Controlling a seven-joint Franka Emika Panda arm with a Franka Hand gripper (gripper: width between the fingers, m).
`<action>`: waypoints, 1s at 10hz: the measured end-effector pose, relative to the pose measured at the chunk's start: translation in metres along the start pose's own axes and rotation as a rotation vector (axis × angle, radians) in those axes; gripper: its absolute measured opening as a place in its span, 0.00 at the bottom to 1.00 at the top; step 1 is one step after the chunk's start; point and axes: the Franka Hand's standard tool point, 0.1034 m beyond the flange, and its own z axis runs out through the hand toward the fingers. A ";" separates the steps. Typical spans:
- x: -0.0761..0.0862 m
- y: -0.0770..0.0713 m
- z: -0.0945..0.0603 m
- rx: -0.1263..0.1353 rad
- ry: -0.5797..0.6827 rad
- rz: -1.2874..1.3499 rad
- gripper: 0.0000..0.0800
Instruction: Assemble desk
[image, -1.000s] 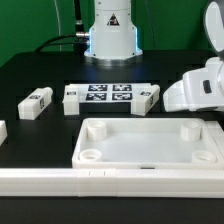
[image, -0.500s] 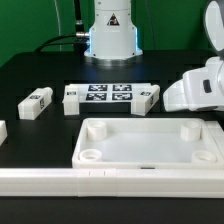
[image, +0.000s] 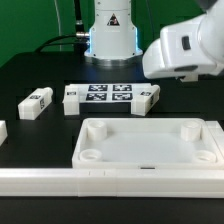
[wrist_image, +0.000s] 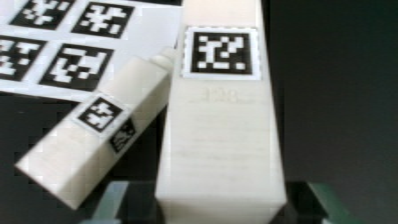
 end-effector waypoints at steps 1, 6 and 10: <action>0.003 -0.002 0.004 -0.001 0.005 -0.002 0.36; 0.006 0.007 -0.034 0.012 0.168 -0.027 0.36; 0.003 0.007 -0.065 0.017 0.410 -0.022 0.36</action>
Offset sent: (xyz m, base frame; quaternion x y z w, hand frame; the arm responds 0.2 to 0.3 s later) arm 0.0000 0.0000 0.0000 0.0000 0.0650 0.0000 0.9979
